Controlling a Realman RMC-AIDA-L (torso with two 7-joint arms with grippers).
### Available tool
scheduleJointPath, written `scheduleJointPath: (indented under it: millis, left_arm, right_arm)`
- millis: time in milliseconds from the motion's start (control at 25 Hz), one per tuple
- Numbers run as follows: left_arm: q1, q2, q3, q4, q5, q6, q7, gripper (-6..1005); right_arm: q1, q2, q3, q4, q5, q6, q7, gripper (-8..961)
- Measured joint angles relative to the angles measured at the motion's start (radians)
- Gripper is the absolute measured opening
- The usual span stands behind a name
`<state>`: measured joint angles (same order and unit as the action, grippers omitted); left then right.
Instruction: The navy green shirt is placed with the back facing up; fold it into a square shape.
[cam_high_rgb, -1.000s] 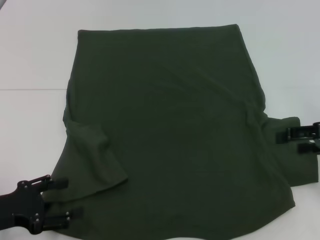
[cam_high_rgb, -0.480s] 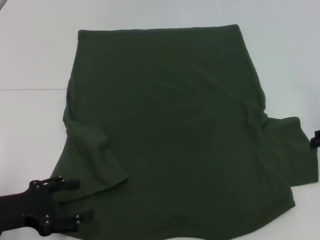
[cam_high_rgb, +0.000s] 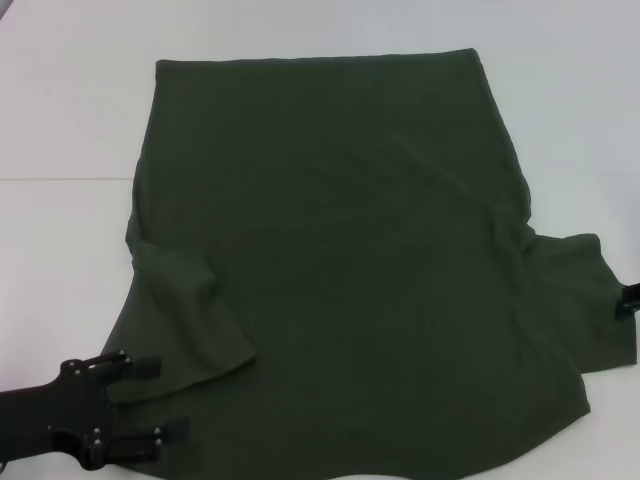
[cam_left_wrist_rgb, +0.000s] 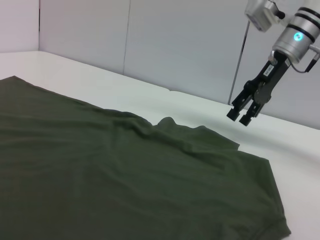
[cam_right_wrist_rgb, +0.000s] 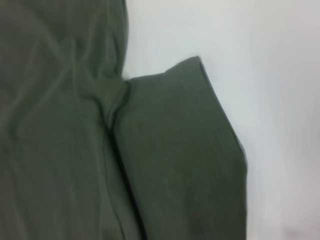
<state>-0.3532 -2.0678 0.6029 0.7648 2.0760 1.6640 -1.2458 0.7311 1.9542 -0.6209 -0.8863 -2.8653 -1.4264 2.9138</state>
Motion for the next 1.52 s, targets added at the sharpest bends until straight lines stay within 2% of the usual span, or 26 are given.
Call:
scheduleJointPath:
  millis: [680,1520]
  left_arm:
    - [0.000,-0.002,-0.003,-0.004,0.007,-0.024,0.001,874]
    - [-0.003,-0.006,0.000,-0.004,0.009,-0.024,0.002,875]
  right_arm:
    - [0.015,0.011,-0.007,0.121,0.009,0.124,-0.008,941]
    - [0.005,0.011,-0.010,0.159,0.055,0.164,-0.033,941]
